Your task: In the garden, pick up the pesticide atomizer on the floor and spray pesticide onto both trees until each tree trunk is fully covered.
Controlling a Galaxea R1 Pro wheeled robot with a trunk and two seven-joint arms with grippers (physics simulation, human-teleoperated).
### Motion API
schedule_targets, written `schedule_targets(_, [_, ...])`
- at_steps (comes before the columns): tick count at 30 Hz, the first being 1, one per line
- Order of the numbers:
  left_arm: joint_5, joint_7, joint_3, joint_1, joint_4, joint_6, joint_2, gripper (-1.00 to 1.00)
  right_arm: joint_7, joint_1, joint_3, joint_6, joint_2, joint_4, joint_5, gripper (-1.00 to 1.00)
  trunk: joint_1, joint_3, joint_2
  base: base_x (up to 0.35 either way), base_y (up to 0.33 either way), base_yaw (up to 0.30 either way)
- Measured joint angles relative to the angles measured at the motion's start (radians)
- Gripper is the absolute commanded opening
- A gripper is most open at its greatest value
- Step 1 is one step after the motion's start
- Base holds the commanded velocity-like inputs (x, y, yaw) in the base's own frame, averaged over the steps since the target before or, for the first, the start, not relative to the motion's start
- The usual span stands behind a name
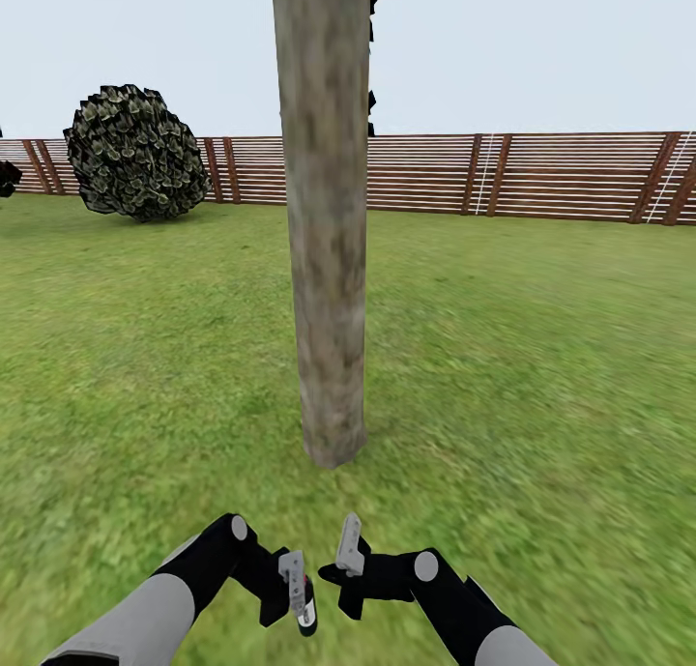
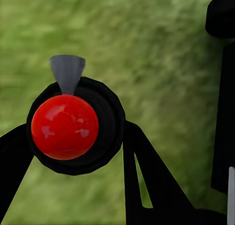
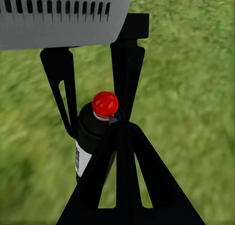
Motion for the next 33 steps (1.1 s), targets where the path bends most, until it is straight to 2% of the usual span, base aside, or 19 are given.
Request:
schedule_targets(9, [0.009, -0.002, 0.001, 0.0, 0.0, -0.006, 0.001, -1.0, 0.0, 0.0, 0.0, 0.0, 0.0, 0.0, 0.0, -1.0, 0.0, 0.0, 0.0, 0.0, 0.0, 0.0])
schedule_targets(12, [0.043, -0.002, 0.001, 0.0, 0.001, -0.01, 0.003, -1.0, 0.0, 0.0, 0.0, 0.0, 0.0, 0.0, 0.0, -1.0, 0.0, 0.0, 0.0, 0.0, 0.0, 0.0])
schedule_targets(16, [0.06, -0.003, 0.0, 0.0, 0.001, -0.012, 0.003, -1.0, 0.0, 0.0, 0.0, 0.0, 0.0, -0.001, 0.0, -1.0, 0.0, 0.0, 0.0, 0.0, 0.0, 0.0])
schedule_targets(33, [0.068, -0.004, 0.001, 0.005, 0.004, -0.03, 0.005, -1.0, 0.0, 0.0, 0.0, -0.001, 0.0, -0.001, 0.0, -1.0, 0.0, 0.0, 0.0, 0.0, 0.0, 0.0])
